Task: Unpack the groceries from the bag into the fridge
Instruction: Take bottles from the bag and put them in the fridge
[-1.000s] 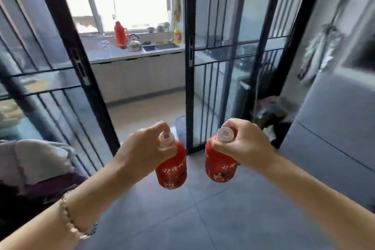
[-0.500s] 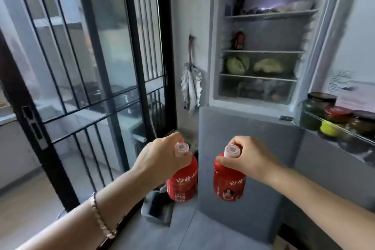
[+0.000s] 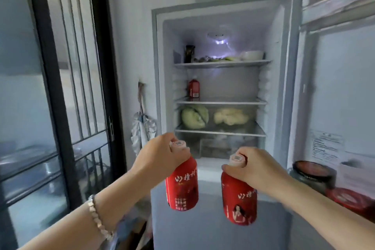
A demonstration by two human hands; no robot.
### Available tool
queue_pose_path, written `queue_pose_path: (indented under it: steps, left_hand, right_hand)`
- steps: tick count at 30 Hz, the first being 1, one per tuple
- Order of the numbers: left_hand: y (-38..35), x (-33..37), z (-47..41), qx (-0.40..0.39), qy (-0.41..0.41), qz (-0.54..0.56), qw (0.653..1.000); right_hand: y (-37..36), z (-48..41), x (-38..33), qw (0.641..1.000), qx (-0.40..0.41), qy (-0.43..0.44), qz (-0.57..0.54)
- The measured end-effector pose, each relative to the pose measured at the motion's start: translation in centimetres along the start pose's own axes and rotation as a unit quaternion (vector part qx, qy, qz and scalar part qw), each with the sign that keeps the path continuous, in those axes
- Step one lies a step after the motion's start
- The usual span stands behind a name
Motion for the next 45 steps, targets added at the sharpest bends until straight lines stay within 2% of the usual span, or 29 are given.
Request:
queue_pose_path:
  steps: [5, 9, 12, 15, 19, 24, 27, 31, 34, 36, 38, 40, 41, 43, 45]
  left_hand:
    - [0.8, 1.6, -10.4, 0.042, -0.019, 0.033, 0.998]
    - [2.6, 2.6, -17.6, 0.088, -0.043, 0.038, 0.994]
    - [4.2, 3.1, -22.5, 0.136, -0.069, 0.020, 0.988]
    - [5.4, 3.7, -27.1, 0.180, -0.104, -0.002, 0.978]
    - [6.4, 4.0, -33.5, 0.215, -0.144, -0.008, 0.966]
    - [6.2, 3.8, -40.4, 0.210, -0.165, -0.021, 0.963]
    - [5.2, 2.5, -43.7, 0.176, -0.155, 0.003, 0.972]
    - [3.1, 1.2, -46.8, 0.120, -0.135, 0.026, 0.983]
    - [2.6, 1.0, -47.7, 0.121, -0.114, 0.009, 0.986]
    - [2.7, 1.1, -48.0, 0.127, -0.104, -0.003, 0.986]
    - [2.7, 1.0, -48.3, 0.130, -0.094, -0.009, 0.987]
    - [2.6, 0.7, -48.7, 0.126, -0.088, 0.003, 0.988]
    - [2.5, 0.6, -48.9, 0.121, -0.086, 0.011, 0.989]
    - [2.4, 0.5, -49.1, 0.118, -0.084, 0.018, 0.989]
    - [2.5, 0.3, -49.1, 0.125, -0.086, 0.028, 0.988]
  right_hand:
    - [5.1, -10.2, 0.6, 0.998, 0.055, 0.012, 0.028]
    - [9.6, -16.6, 0.3, 0.983, 0.178, 0.050, -0.018]
    - [12.5, -19.8, 0.1, 0.953, 0.285, 0.083, -0.059]
    - [14.9, -22.9, 0.0, 0.928, 0.351, 0.100, -0.078]
    - [17.3, -29.1, 0.0, 0.924, 0.364, 0.096, -0.066]
    - [18.8, -37.8, 2.3, 0.933, 0.359, 0.026, -0.016]
    - [18.3, -41.4, 4.5, 0.945, 0.328, -0.020, 0.001]
    - [18.6, -44.8, 6.9, 0.955, 0.293, -0.044, -0.031]
    - [18.0, -47.1, 6.8, 0.976, 0.206, -0.063, 0.031]
    - [17.8, -47.8, 6.3, 0.989, 0.126, -0.063, 0.035]
    - [16.5, -47.6, 6.9, 0.995, -0.024, -0.088, 0.028]
    - [13.8, -47.0, 8.2, 0.973, -0.192, -0.124, 0.039]
    - [13.2, -47.2, 8.9, 0.965, -0.225, -0.130, 0.048]
    - [13.0, -48.7, 9.3, 0.968, -0.221, -0.111, 0.042]
    - [12.4, -50.8, 9.2, 0.975, -0.204, -0.086, -0.009]
Point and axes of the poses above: each hand's wrist, its own z-axis away from the middle knuckle, its own y-axis out of the back of the hand, x = y × z, the point moved 10 cm from there along -z, towards the middle knuckle, and after that the axes turned 11 degrees about -x, right-handed, at the moved point
